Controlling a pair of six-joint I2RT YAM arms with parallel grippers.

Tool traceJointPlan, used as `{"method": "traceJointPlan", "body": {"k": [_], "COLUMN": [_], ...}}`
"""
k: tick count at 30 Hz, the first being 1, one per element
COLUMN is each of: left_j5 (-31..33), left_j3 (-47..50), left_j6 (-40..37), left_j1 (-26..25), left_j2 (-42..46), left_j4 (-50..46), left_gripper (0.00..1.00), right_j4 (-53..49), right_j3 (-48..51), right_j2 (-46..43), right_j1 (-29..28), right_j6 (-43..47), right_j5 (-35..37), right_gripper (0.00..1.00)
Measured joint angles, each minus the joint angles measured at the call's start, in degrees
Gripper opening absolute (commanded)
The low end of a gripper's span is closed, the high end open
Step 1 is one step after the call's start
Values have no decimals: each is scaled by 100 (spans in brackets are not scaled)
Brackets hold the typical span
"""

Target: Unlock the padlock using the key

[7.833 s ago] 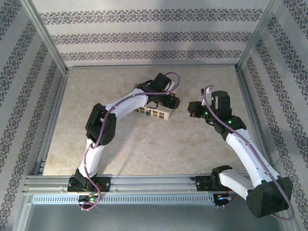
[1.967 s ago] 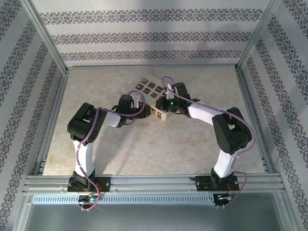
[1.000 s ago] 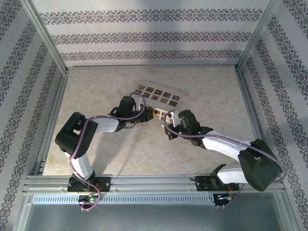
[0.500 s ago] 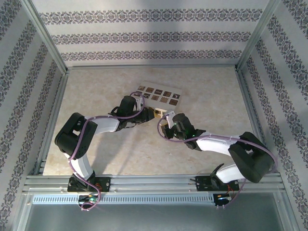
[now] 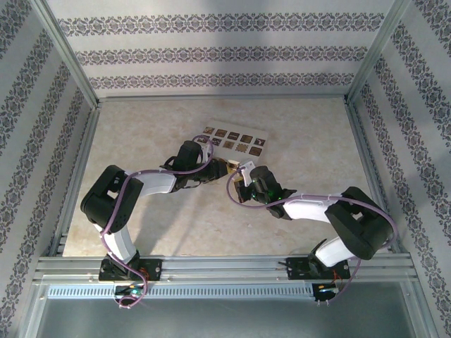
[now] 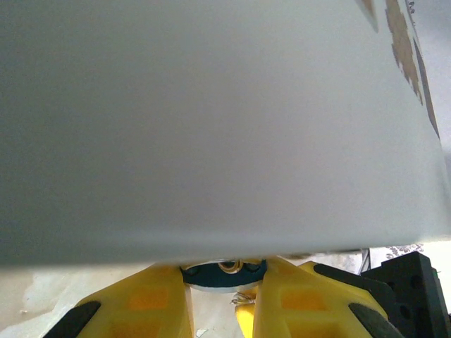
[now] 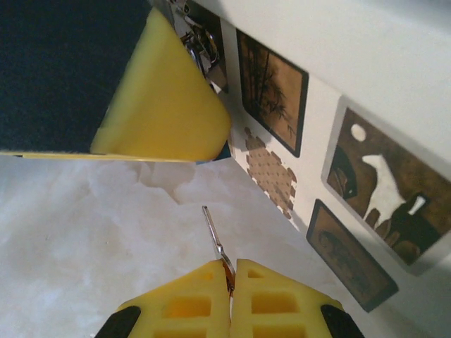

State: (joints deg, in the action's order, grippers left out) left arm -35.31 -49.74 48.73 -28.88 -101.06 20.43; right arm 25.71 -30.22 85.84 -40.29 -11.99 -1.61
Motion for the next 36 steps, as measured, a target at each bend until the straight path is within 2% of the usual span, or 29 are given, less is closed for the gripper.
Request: {"method": "traceJointPlan", "body": {"k": [36], "left_j5": [0], "left_j3": [-37], "left_j6": [85], "left_j1": [-7], "left_j2": [0], "left_j4": [-7], "left_gripper": [20], "right_j4": [627], "right_j3": [-15], "right_j2": [297], "right_j1": [4], "right_j6": [-155], "right_j5": [120], "right_gripper": [0]}}
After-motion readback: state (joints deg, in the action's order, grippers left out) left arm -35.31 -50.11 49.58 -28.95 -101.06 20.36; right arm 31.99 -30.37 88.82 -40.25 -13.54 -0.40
